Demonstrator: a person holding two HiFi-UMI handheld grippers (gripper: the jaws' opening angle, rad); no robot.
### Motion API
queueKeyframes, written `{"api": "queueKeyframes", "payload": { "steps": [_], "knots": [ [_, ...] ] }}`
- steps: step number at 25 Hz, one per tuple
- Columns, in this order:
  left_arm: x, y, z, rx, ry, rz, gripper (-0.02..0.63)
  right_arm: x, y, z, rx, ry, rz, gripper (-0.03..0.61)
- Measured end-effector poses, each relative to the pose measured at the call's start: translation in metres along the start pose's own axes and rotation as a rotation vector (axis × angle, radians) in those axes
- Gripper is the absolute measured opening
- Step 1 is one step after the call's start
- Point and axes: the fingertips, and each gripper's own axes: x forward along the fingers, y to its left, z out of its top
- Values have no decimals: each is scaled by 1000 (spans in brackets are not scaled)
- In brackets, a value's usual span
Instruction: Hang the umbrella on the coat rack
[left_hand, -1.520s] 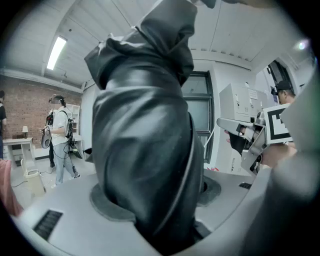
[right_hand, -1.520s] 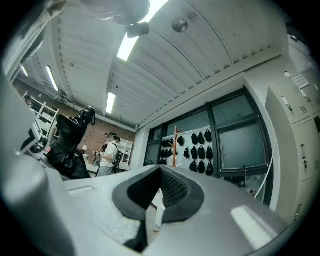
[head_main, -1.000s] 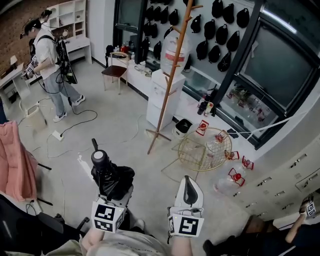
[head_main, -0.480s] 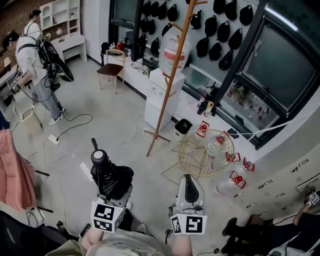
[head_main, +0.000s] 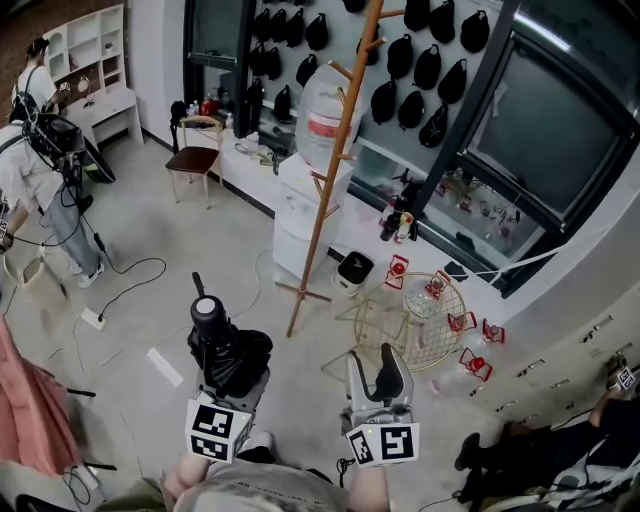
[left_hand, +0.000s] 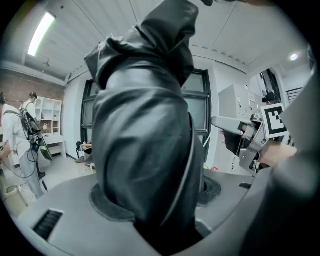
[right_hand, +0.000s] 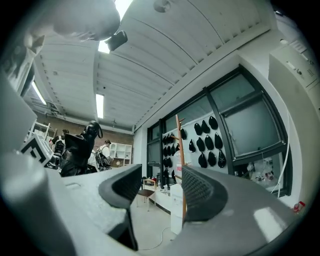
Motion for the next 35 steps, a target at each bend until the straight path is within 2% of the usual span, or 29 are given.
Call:
{"api": "queueKeyframes", "payload": {
  "steps": [7,16,26,35],
  "knots": [
    [32,37,21,36,0,-53,272,45,10,-9,2,18,-18,236],
    [68,56,6,22,59,-64,272,86,-5,-30,53,51,-9,238],
    [142,58,25,-2,56,9,272,154,-58,-44,75,53,92,238],
    [229,28,58,-23,62,35,272,215,-136,-39,89,49,177,238]
  ]
}}
